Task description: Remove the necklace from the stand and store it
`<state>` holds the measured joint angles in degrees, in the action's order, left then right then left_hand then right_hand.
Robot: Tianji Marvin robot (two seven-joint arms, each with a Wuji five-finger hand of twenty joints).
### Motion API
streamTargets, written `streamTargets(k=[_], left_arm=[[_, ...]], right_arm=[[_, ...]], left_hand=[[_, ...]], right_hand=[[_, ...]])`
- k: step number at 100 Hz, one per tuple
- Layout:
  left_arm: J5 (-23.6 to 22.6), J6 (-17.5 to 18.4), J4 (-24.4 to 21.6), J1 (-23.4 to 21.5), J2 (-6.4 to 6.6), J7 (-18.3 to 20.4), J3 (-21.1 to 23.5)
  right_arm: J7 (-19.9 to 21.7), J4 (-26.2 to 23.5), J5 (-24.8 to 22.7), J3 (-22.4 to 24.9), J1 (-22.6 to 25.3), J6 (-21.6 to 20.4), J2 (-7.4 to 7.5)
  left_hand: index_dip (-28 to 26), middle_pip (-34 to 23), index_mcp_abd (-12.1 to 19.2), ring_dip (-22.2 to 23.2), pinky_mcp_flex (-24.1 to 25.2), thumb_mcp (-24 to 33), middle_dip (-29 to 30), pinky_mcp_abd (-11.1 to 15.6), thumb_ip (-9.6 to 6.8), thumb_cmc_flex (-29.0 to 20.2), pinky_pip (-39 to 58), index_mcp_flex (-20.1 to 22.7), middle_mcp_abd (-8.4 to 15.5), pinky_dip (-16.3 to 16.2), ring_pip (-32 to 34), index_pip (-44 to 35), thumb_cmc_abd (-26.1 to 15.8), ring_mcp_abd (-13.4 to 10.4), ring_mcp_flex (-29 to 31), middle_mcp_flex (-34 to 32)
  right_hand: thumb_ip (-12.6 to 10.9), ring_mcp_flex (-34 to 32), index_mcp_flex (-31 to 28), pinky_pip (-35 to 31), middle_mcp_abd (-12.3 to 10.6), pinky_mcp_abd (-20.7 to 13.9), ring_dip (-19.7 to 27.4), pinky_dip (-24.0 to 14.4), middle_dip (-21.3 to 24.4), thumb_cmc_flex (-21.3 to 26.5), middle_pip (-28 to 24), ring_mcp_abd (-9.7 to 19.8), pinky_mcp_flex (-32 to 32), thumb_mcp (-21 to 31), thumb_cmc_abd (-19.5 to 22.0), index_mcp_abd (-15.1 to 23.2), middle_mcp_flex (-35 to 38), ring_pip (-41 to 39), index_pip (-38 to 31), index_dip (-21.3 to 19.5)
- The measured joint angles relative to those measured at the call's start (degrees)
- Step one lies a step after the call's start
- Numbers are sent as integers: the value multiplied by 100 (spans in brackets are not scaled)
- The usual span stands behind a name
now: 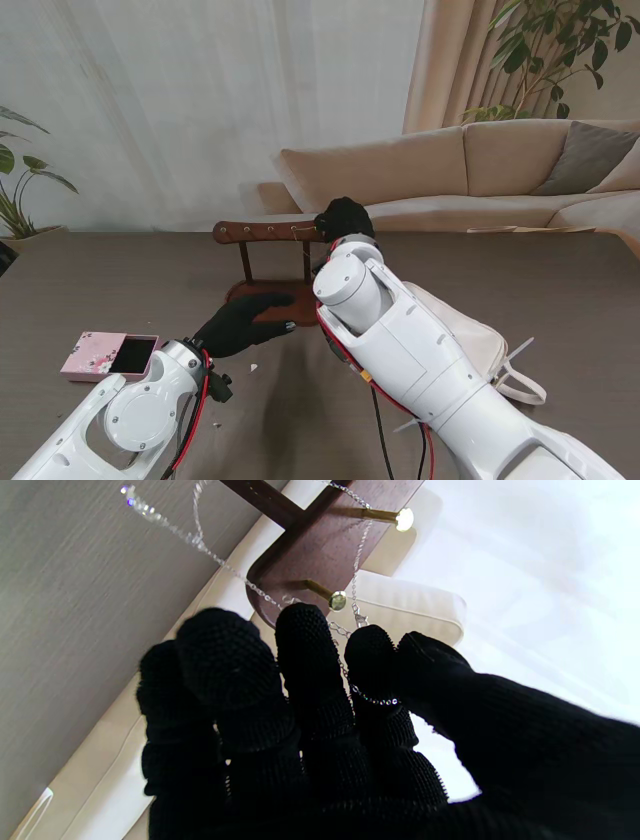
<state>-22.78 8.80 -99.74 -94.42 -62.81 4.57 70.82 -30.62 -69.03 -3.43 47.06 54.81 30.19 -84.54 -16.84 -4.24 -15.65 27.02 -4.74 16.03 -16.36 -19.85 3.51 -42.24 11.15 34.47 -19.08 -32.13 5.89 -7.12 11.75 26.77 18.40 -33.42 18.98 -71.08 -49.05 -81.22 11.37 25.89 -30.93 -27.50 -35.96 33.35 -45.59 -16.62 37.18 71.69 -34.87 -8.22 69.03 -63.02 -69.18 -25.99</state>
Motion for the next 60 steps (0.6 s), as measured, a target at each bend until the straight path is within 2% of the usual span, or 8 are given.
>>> streamTargets(k=[60], left_arm=[[-73,-5,-125,-116,1,-35,82]], right_arm=[[241,-168,-133,-260,-196,117,7]], left_hand=[[-1,0,0,0,-2,-1,0,0,0,0,0,6,-1,0,7,-1,0,0,1,-7]], right_hand=[[0,0,0,-1,0,0,-2,0,34,0,147,0,0,0,0,64,0,-97,0,0]])
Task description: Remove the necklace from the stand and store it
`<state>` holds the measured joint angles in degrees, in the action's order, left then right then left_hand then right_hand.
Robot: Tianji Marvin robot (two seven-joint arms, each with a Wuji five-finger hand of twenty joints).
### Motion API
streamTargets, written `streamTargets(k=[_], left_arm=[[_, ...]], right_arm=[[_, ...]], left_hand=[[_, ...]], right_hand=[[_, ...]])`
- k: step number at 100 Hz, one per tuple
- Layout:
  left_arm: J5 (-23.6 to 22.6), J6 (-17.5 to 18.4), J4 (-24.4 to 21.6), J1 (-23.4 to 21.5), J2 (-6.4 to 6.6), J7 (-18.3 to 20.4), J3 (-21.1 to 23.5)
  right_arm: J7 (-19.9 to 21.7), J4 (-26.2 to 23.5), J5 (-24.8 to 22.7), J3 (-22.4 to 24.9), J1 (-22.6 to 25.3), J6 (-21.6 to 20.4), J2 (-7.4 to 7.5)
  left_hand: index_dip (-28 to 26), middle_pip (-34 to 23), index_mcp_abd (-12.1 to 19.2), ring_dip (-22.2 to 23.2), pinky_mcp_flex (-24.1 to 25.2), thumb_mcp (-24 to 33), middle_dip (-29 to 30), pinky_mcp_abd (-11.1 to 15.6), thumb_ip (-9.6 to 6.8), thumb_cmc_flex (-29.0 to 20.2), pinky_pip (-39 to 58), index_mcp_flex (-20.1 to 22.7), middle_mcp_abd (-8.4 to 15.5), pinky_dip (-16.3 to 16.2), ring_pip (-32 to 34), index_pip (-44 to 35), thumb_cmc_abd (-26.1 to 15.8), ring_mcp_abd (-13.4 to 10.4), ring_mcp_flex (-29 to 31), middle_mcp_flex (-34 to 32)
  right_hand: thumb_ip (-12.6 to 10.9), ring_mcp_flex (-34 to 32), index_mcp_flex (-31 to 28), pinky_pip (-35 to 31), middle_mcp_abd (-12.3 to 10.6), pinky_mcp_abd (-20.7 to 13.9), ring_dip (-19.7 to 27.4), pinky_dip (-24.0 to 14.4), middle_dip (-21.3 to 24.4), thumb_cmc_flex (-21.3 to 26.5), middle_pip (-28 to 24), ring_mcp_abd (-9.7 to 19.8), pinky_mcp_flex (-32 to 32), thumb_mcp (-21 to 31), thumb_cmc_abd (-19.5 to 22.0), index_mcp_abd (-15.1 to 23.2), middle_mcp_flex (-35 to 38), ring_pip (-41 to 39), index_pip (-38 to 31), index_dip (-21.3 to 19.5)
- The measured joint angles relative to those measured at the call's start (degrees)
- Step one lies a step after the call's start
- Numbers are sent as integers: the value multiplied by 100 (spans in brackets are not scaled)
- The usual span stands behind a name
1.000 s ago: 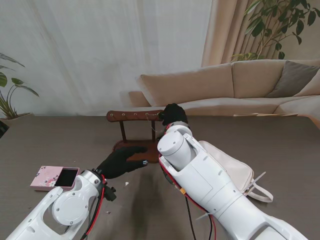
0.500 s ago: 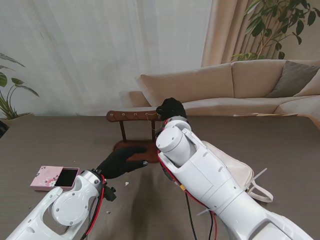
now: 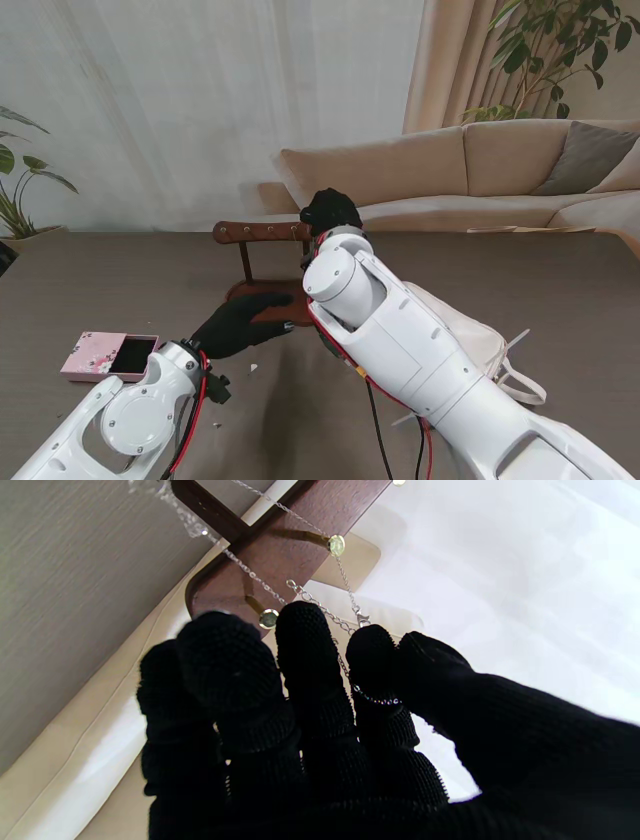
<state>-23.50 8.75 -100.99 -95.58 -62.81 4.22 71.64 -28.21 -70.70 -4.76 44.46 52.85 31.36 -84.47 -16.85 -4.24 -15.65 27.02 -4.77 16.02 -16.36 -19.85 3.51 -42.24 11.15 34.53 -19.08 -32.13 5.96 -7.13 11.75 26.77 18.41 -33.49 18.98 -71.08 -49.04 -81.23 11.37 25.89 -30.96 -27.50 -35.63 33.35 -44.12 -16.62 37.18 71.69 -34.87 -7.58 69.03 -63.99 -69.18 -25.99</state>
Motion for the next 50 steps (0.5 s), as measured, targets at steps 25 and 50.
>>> streamTargets(k=[25,50], left_arm=[[-23,0,-45,-43,0,-22,23],[-42,4,-81,-82,-1,-44,53]], right_arm=[[86,-34,-46,-96,-76,84,-14],[123,-136,-35,-169,-110,148,-48]], left_hand=[[0,0,0,0,0,0,0,-1,0,0,0,3,0,0,0,-4,0,0,0,0],[-5,0,0,0,-1,-1,0,-1,0,0,0,68,-1,0,1,-16,0,0,1,-4]], right_hand=[[1,0,0,-1,0,0,-13,1,60,0,149,50,0,0,0,40,4,-51,1,0],[4,0,0,-1,-1,0,-59,1,75,0,150,55,0,0,0,50,5,-70,3,0]])
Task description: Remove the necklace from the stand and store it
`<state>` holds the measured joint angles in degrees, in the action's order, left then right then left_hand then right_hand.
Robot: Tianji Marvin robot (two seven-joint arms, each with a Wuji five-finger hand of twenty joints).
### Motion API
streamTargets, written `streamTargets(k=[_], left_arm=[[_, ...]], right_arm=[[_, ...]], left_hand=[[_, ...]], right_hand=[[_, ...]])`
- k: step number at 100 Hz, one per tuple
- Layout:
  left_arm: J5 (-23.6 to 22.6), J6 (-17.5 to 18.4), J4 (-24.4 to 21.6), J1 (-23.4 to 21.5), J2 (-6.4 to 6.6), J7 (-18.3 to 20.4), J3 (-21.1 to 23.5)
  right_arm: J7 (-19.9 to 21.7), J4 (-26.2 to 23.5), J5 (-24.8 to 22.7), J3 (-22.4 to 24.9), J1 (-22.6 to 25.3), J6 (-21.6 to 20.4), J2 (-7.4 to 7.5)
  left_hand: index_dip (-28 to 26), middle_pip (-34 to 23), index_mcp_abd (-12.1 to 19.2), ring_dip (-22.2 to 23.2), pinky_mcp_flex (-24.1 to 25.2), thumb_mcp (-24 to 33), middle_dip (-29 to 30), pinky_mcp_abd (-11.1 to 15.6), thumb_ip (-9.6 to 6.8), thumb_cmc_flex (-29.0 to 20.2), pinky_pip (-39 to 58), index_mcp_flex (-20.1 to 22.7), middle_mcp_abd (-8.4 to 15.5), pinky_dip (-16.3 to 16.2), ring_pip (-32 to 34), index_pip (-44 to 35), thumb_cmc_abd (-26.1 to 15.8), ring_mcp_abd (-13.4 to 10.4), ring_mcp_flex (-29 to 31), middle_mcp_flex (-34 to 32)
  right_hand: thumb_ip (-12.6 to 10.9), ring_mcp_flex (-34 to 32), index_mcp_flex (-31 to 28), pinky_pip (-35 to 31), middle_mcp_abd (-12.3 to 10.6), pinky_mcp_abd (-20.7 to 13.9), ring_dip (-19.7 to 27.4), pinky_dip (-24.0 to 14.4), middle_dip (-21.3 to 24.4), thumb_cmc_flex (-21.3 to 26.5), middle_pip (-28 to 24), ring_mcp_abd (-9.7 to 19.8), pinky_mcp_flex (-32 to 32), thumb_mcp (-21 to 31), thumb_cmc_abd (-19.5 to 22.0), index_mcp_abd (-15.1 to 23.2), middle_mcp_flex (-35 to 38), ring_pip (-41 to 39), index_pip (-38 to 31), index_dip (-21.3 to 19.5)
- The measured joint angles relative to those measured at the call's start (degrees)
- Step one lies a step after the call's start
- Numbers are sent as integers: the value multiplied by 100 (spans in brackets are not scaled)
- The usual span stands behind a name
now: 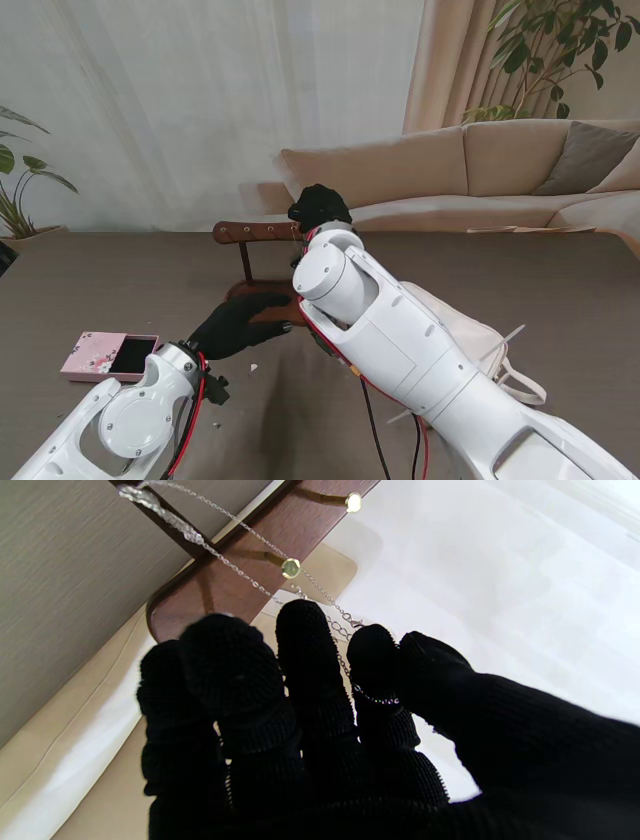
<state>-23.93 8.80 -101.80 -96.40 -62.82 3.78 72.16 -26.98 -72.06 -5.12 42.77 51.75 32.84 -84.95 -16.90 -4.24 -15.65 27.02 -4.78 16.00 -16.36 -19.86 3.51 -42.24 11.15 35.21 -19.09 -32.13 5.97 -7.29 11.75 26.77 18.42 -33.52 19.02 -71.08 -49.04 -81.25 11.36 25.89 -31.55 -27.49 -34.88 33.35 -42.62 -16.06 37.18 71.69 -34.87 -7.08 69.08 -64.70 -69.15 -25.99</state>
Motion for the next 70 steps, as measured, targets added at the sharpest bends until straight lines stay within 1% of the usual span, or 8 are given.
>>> streamTargets(k=[21,34,58,70], left_arm=[[-1,-5,-37,-22,1,7,17],[-19,-5,-60,-42,1,6,29],[-19,-7,-69,-48,2,4,32],[9,-13,-53,-17,4,19,-1]], right_arm=[[111,-165,-3,-76,-3,32,2],[138,-362,-12,-75,46,27,24],[269,-890,-64,38,244,18,156],[408,-1159,-113,111,364,-17,268]], left_hand=[[-2,-12,0,0,-2,0,-2,-1,0,0,0,68,-4,0,0,-13,0,0,1,-58],[-2,-12,0,0,-2,0,-2,-1,0,0,0,79,-4,0,0,-14,0,0,2,-58],[-2,-12,0,0,-2,0,-2,-1,0,0,0,80,-4,0,0,-16,0,0,2,-59],[-3,-12,0,0,-2,0,-2,-1,0,0,0,81,-4,0,0,-16,0,1,2,-59]], right_hand=[[1,0,0,0,-5,0,-10,0,2,0,0,7,0,0,0,3,1,-12,1,0],[1,-4,0,0,-5,0,-12,0,2,0,0,8,0,0,0,8,1,-13,1,0],[1,-75,0,0,-6,0,-15,0,2,0,0,17,0,0,0,10,4,-38,1,0],[1,-75,0,0,-6,0,-16,0,2,0,0,17,0,0,0,11,7,-52,1,0]])
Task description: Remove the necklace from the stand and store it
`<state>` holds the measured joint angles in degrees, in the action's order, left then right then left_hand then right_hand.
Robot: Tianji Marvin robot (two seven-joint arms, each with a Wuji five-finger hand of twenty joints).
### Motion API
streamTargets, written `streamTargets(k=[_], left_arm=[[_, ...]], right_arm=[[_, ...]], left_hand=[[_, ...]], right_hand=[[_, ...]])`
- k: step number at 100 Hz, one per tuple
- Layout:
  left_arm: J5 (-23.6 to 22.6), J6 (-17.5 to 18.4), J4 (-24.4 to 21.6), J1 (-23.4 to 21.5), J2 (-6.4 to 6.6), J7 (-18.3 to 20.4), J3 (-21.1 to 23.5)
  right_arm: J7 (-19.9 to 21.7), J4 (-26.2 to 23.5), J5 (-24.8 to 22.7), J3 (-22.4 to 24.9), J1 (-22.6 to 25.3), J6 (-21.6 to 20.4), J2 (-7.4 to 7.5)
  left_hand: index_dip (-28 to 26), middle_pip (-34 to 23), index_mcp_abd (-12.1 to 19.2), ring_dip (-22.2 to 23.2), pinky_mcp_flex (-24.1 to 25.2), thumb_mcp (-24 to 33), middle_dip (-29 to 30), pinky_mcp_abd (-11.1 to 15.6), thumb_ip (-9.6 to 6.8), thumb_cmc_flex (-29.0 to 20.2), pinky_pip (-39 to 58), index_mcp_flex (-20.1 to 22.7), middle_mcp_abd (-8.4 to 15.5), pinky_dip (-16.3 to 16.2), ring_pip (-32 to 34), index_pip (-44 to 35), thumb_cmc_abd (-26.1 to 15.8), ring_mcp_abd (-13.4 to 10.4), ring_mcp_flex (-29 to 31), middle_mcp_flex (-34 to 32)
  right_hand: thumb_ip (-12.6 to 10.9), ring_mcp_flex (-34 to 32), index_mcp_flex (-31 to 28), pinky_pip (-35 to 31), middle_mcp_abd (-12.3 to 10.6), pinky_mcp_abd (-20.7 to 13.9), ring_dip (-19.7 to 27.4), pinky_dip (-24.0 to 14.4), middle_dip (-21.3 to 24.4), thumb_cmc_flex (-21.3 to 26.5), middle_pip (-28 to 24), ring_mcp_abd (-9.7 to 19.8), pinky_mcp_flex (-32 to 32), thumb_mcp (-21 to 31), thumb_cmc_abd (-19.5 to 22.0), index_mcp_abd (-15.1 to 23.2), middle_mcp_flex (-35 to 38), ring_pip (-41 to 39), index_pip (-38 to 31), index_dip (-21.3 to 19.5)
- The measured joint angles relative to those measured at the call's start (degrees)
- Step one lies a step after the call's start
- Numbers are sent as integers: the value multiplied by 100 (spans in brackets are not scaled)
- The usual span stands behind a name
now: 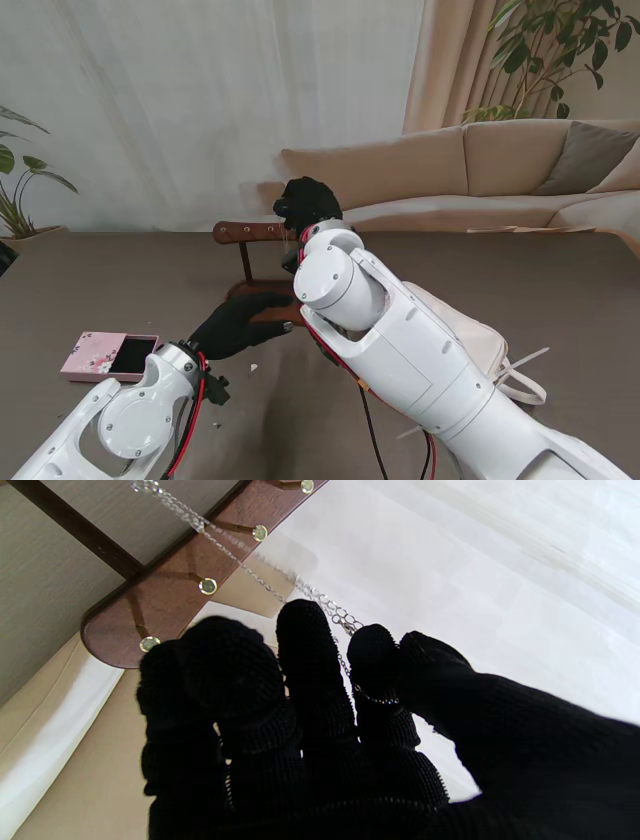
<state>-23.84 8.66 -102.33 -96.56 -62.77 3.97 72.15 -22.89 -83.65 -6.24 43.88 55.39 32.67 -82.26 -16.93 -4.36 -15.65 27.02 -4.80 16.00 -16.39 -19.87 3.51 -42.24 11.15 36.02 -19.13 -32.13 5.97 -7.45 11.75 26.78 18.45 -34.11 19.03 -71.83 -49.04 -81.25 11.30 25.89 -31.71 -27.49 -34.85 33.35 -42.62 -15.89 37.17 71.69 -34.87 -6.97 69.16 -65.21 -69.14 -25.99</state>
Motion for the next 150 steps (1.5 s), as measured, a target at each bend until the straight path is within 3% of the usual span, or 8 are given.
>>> streamTargets(k=[47,73,85,101,121,132,150], left_arm=[[94,-54,207,221,5,103,-140],[-151,-218,141,207,6,103,-117],[-318,-285,19,171,37,322,-27],[-435,-276,-62,121,73,343,54],[-728,-263,-250,-70,90,469,276],[-1011,-274,-496,-275,126,756,528],[-1457,-284,-872,-716,178,897,1008]], right_arm=[[567,-1113,-241,566,888,-721,587],[1094,-1568,-362,986,1445,-1266,945],[1261,-1771,-386,1202,1680,-1448,1066],[1446,-2022,-410,1464,2005,-1732,1195],[1706,-2285,-418,1714,2443,-2086,1347],[1857,-2399,-418,1845,2691,-2310,1420],[2081,-2542,-394,2045,3055,-2586,1523]], left_hand=[[0,1,0,0,0,0,0,-1,0,0,0,-23,0,0,0,0,0,1,0,0],[0,1,0,0,0,0,0,-1,0,0,0,-38,0,0,0,0,0,1,-1,0],[-6,1,0,0,-2,0,0,-1,0,0,0,-95,0,0,0,0,0,1,-2,0],[-6,1,0,21,-5,0,0,-1,0,0,0,-95,6,0,1,0,0,1,-4,0],[-5,1,5,78,-38,0,0,-1,0,0,0,-169,41,0,7,16,0,-29,-12,0],[-5,1,17,139,-2,0,0,10,0,0,0,-174,93,0,8,16,0,-50,-16,10],[-3,8,124,213,60,120,0,112,0,8,0,-331,216,0,10,29,0,-138,-71,120]], right_hand=[[0,0,-4,-1,-2,0,-60,0,1,-4,10,1,0,0,-1,0,142,-102,1,0],[0,-51,-7,-1,-2,0,-112,0,2,-5,10,5,0,0,-12,0,142,-161,2,0],[0,-51,-17,-2,-2,0,-114,0,2,-6,10,5,0,0,-12,0,142,-161,3,0],[0,-51,-46,-2,-2,0,-118,0,2,-10,10,7,0,0,-15,0,142,-164,11,0],[0,-51,-46,-2,-2,0,-119,0,2,-10,10,24,0,0,-15,0,142,-164,13,0],[1,-51,-46,-3,-2,0,-120,0,2,-10,10,25,0,0,-15,0,142,-165,14,0],[1,-51,-46,-3,-2,0,-120,0,2,-10,10,26,0,0,-15,0,142,-165,28,0]])
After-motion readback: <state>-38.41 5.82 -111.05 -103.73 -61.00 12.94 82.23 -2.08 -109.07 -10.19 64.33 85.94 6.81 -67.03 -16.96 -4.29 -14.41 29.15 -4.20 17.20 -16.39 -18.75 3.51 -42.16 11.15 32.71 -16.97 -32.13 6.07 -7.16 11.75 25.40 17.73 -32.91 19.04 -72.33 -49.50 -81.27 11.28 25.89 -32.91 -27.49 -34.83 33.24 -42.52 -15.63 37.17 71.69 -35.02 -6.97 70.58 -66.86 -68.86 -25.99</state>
